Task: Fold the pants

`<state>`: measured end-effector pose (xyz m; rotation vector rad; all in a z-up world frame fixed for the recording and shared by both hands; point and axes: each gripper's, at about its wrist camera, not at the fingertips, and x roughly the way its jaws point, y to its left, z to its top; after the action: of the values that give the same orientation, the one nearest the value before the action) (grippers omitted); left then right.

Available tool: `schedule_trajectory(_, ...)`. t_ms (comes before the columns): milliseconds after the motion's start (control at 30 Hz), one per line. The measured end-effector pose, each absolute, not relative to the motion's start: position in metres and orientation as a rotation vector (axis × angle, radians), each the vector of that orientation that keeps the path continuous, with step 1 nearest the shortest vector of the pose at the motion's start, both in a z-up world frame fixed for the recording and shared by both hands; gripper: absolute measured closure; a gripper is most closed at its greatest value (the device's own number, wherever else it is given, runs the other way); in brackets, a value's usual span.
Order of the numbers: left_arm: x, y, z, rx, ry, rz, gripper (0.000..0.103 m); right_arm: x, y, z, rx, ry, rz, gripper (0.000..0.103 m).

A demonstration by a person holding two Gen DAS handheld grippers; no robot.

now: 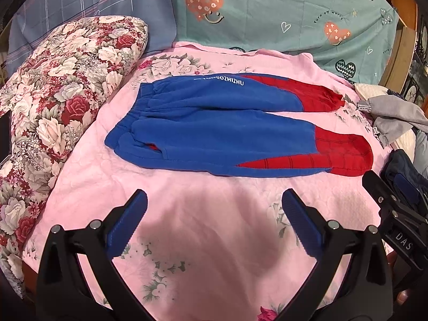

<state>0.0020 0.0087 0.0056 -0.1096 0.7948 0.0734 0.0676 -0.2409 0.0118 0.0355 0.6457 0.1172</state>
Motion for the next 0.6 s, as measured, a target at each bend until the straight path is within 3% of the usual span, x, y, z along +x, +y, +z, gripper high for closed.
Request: schedule_trajectory(600,0.0014,0.01,0.0016,-0.116,0.805,0.072,0.002,0.0649,-0.2403,0.0072,0.03,0.65,0.118,0.001)
